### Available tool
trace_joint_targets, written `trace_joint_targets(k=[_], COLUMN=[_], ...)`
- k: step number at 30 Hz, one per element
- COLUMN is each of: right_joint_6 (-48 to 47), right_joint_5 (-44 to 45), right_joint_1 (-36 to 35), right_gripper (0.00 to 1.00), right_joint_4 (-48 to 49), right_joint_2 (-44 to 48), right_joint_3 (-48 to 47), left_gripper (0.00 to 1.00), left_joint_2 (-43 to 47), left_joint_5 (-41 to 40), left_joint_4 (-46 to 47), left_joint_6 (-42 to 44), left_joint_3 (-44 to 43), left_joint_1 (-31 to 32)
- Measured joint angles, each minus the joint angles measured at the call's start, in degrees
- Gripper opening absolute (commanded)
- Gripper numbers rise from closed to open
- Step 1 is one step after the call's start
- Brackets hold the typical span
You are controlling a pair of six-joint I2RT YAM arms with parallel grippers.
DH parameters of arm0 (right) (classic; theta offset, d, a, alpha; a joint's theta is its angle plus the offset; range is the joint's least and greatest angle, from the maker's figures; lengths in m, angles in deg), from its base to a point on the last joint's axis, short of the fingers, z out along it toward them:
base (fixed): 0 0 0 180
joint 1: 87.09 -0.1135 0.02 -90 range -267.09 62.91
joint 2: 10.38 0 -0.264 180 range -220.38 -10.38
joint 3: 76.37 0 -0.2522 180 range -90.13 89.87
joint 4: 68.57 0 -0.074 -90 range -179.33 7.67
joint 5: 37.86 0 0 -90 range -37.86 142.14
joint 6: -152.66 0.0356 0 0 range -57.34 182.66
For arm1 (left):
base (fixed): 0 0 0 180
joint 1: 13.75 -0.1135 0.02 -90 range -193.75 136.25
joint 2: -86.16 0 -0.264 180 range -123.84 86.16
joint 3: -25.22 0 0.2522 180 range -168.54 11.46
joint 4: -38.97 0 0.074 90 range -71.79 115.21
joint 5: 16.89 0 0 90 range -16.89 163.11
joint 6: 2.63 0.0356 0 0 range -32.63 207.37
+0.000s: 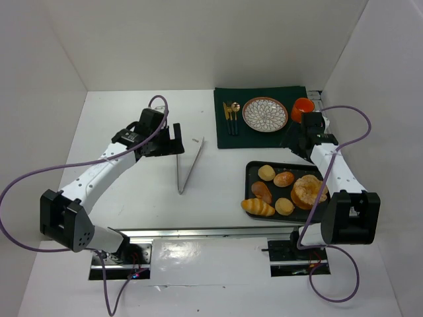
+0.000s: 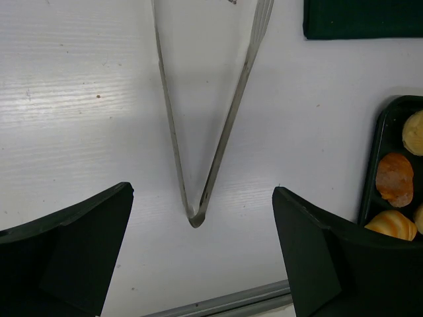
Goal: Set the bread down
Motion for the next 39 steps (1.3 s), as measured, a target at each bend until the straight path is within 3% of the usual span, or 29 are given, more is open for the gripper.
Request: trace_joint_targets(k=[10,28,37,39], right_joint_6=[0.11,0.02,0.09,0.09], right_joint_5=[1.55,-2.29,-3.74,-3.72], right_joint_1=[0.00,-0.63,-1.03,-1.03], right_gripper=[1.00,1.00,1.00,1.00], right_joint_4=[-0.13,1.20,2.03,2.05], right_joint_2=[0.13,5.79,5.77,5.77], right_joint_3=[-0.02,0.98,1.95,1.95], left_gripper=[1.00,1.00,1.00,0.94], left_joint_2=[-1.14,-14.21,-26.62,-27.41], left_joint_5=[1.22,-2.03,-5.90,-6.47], left_joint_4=[-0.57,3.96,7.04,7.80], left_joint_6=[0.83,-0.04,-1.53,-1.70], left_joint_3=[0.00,6.88,0.11,-0.68], left_joint_1=[0.00,6.25,5.99,5.90])
